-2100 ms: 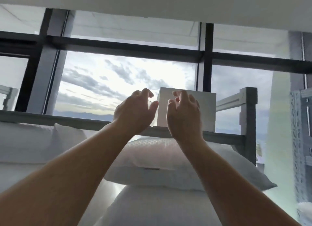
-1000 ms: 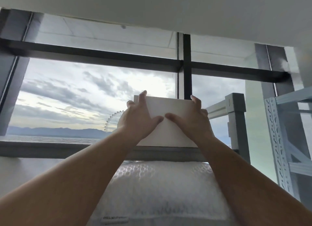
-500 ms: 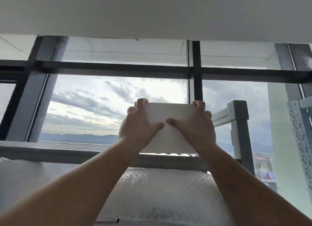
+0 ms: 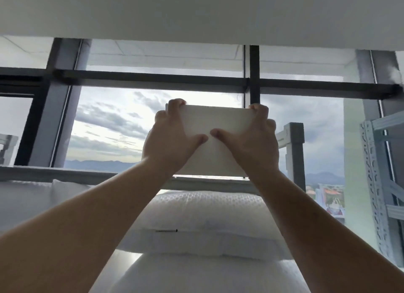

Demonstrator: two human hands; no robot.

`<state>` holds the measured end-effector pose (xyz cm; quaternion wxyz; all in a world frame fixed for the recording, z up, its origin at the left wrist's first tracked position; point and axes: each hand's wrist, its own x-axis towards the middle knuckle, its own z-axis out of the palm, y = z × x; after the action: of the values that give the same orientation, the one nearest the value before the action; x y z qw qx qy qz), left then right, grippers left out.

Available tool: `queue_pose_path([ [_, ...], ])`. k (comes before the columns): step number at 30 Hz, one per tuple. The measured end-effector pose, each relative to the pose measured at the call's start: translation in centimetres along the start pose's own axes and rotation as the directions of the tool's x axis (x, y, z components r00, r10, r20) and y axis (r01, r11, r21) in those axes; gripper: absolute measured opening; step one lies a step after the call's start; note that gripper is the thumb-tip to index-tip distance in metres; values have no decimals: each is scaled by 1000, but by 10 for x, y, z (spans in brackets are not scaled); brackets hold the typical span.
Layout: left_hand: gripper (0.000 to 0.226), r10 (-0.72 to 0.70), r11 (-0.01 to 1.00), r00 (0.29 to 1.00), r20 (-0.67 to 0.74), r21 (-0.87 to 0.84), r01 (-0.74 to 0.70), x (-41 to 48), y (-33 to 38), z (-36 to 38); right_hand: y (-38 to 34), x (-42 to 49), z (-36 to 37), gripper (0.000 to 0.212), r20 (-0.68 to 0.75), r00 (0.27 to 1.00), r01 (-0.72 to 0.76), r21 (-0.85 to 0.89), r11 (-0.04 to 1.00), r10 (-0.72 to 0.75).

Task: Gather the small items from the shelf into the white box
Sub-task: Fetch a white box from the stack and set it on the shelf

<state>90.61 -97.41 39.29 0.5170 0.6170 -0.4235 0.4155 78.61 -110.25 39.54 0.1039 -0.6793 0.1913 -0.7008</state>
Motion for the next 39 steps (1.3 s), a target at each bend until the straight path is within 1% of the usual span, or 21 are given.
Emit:
queue_pose_path([
  [4,85,0,998,1000,-8,-65,0,-17,5,-47,-44,-25,-24,105,-30,999,15,-50,999,-17],
  [8,86,-1,992,1000,11,-130,2,-36,0,-96,-90,-62,-45,102,-54,998,20,-93,995,-25],
  [12,85,-5,983,1000,15,-185,8,-50,-5,-144,-143,-94,-64,102,-80,996,12,-162,987,-25],
  [15,84,-11,975,1000,6,-221,12,-58,-2,-176,-177,-110,-80,102,-79,997,5,-177,984,-19],
  [23,84,-30,959,998,59,-279,46,-73,22,-240,-237,-137,-130,102,-78,997,-20,-288,957,-3],
  [28,84,-30,949,997,67,-311,49,-89,50,-267,-257,-151,-167,101,-85,996,-25,-298,954,0],
  [31,85,-7,945,996,85,-324,34,-99,78,-279,-262,-157,-199,102,-116,993,-42,-316,948,5],
  [35,85,21,936,994,105,-353,17,-118,125,-288,-266,-162,-254,101,-158,987,-57,-355,933,1],
  [39,85,30,898,991,133,-440,32,-146,174,-293,-270,-173,-317,102,-148,989,-74,-409,909,13],
])
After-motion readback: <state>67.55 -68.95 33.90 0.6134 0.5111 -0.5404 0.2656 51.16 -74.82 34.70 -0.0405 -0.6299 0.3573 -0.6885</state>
